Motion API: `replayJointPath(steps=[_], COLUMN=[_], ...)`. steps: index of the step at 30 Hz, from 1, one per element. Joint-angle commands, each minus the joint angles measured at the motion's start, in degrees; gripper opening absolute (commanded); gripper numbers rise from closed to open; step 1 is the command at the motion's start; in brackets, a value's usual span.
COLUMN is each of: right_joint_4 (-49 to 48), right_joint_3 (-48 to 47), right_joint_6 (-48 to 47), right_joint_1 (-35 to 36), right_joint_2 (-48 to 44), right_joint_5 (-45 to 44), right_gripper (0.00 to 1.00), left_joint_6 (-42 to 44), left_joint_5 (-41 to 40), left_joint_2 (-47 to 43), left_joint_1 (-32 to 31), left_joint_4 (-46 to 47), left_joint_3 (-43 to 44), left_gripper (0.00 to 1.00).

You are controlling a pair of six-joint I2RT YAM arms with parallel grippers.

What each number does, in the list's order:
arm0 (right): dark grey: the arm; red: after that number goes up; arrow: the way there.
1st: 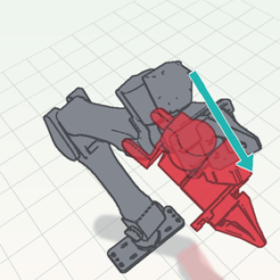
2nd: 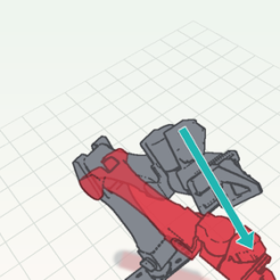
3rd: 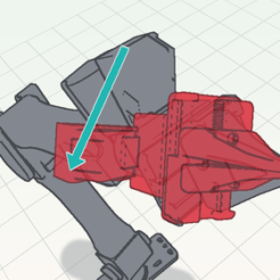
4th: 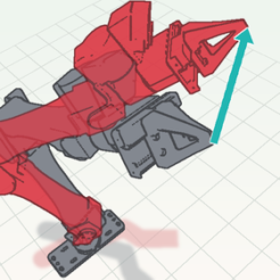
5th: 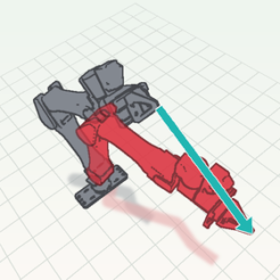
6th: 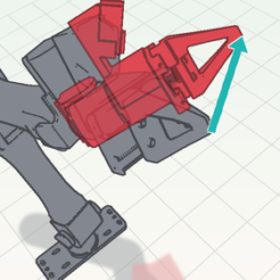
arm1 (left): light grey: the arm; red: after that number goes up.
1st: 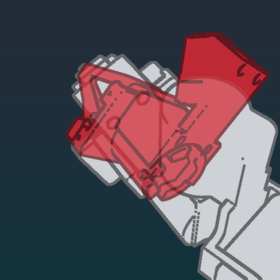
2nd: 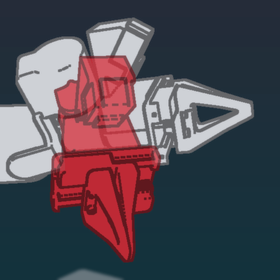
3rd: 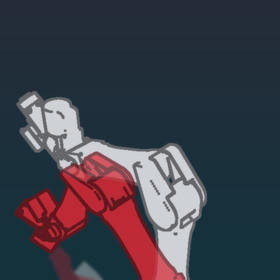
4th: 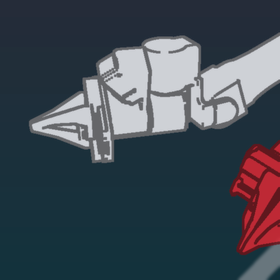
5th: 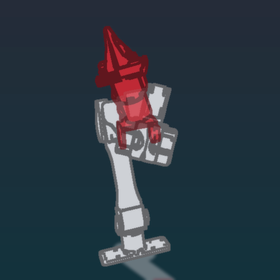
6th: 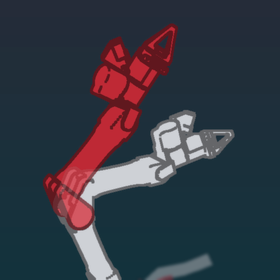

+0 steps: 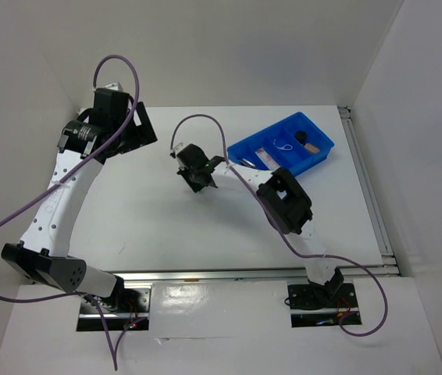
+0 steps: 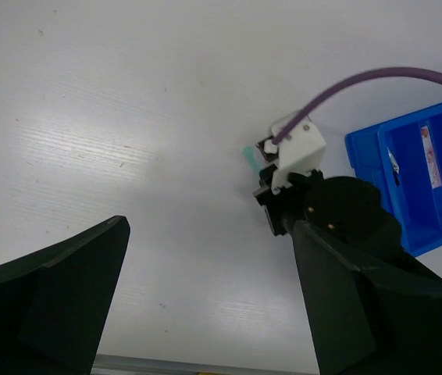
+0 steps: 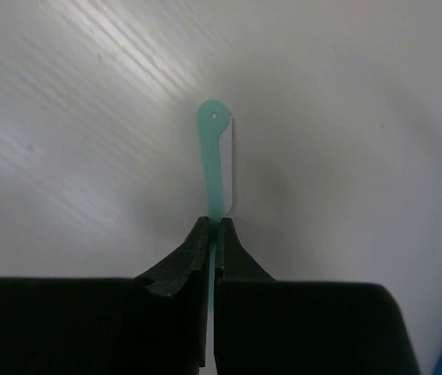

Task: Organize the makeup

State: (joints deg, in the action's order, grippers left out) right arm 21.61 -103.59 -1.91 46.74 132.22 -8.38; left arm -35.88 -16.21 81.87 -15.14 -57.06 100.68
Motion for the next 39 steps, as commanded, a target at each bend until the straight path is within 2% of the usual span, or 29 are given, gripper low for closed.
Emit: replayJointPath(steps=[1, 5, 7, 11, 15, 20, 24, 34, 37, 38, 39], right_joint_4=[-0.15, -1.30, -1.30, 3.43, 6.52, 3.80, 1.52, 0.37, 0.37, 0.89, 0.89], right_joint_3=[6.02, 10.77, 10.78, 10.78, 12.87, 16.22, 16.84, 12.54, 10.35, 9.47, 9.46], right_joint_6=[3.66, 7.62, 9.55, 10.88, 8.69, 3.41, 0.95, -0.11, -0.11, 0.59, 0.59], right_joint_1=[-2.43, -6.74, -9.89, -16.67, -23.26, -28.54, -33.63, -37.51, -37.51, -37.51, -37.51], right_joint_2=[-11.88, -23.56, -26.13, -30.18, -31.85, -31.07, -27.64, -17.62, -15.51, -15.50, -15.50], right_joint_5=[2.30, 10.47, 12.24, 11.47, 3.04, -7.52, -8.92, -10.69, -11.22, -11.22, -11.91], right_gripper=[0.00, 0.00, 0.00, 0.00, 0.00, 0.00, 0.00, 0.00, 0.11, 0.24, 0.31], left_joint_6=[1.86, 2.48, 2.48, 3.00, 3.62, 3.62, 3.62, 3.09, 2.57, 2.57, 2.57], left_joint_5=[-0.75, -0.15, 0.56, 1.97, 2.50, 4.25, 5.66, 5.66, 5.66, 5.66, 6.36], left_joint_2=[-1.80, -1.80, -1.27, -1.27, -1.27, -1.27, -1.27, -0.75, -0.74, -0.74, -0.74], left_joint_1=[0.19, 0.19, 0.19, 0.19, 0.19, 0.19, 0.19, 0.19, 0.19, 0.19, 0.19], left_joint_4=[1.42, 1.95, 1.95, 2.48, 3.09, 3.62, 4.15, 4.15, 4.15, 4.15, 4.15], left_joint_3=[0.30, 0.30, 0.30, -0.83, -1.54, -2.07, -2.60, -3.65, -4.18, -4.18, -4.18], left_gripper=[1.00, 1.00, 1.00, 1.00, 1.00, 1.00, 1.00, 1.00, 1.00, 1.00, 1.00])
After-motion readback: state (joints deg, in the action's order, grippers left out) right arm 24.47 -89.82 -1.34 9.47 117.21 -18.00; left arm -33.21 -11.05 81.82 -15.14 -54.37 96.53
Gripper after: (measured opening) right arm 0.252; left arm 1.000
